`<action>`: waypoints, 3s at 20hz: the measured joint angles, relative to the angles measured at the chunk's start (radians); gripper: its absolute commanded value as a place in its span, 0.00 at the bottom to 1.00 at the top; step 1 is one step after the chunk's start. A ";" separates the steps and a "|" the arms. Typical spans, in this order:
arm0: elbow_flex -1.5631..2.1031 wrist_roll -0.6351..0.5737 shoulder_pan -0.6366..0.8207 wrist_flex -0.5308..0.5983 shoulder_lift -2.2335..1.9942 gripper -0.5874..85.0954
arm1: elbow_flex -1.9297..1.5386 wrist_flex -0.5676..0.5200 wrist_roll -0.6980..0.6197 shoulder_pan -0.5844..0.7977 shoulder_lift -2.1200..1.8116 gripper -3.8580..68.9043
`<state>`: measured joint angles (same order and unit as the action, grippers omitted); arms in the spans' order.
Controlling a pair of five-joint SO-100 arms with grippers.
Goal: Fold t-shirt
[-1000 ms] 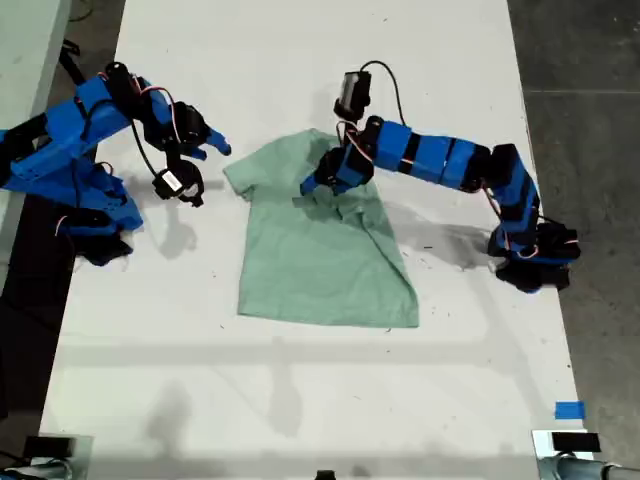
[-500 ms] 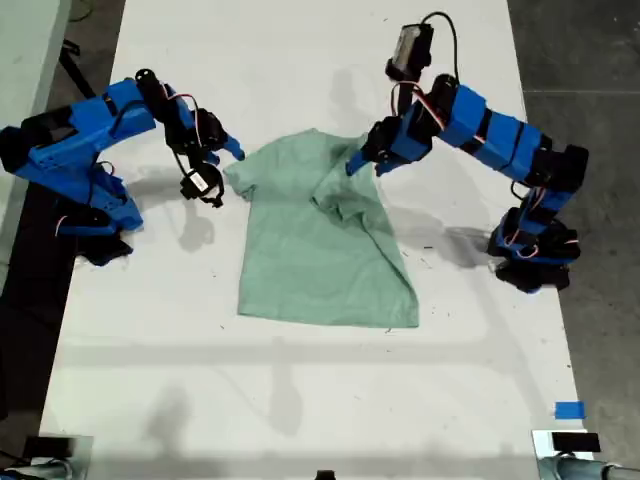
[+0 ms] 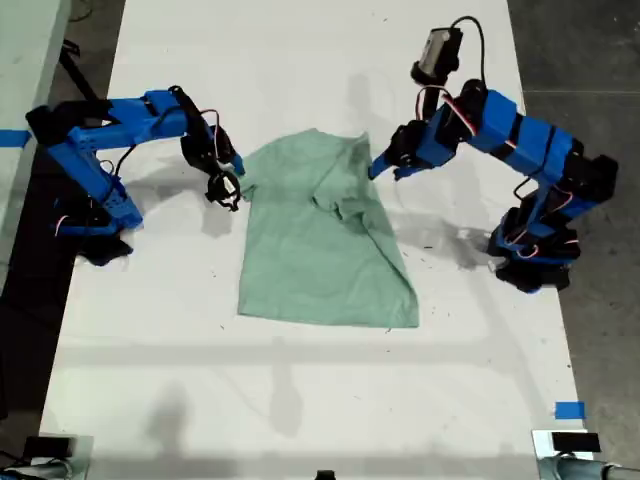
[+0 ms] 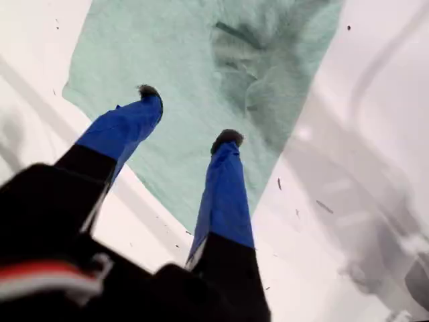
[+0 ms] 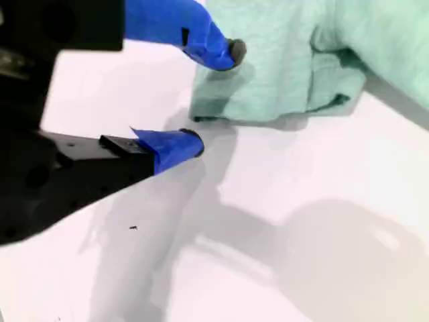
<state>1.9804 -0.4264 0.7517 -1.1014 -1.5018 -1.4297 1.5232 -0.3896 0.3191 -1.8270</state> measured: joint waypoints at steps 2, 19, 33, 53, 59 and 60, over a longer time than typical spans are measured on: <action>-0.044 0.000 0.008 -0.003 0.089 0.11 | -0.028 -0.006 0.008 0.000 -0.037 0.32; -0.195 -0.072 0.170 -0.288 -0.215 0.01 | -0.342 -0.114 0.051 -0.003 -0.374 0.28; -1.175 0.011 -0.143 -0.250 0.701 0.01 | -0.407 -0.130 0.094 -0.046 -0.393 0.25; -0.934 -0.198 -0.506 -0.488 0.166 0.35 | -0.489 -0.241 -0.032 -0.270 -0.252 0.40; -0.575 -0.112 -0.581 -0.360 -0.071 0.34 | -0.489 -0.290 -0.051 -0.330 -0.086 0.42; -0.538 -0.097 -0.591 -0.351 -0.097 0.34 | -0.489 -0.307 -0.057 -0.336 -0.063 0.42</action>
<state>1.4419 -0.5231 0.1611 -1.4527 -1.5984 -1.9190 1.2164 -0.4464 -0.0169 -1.8899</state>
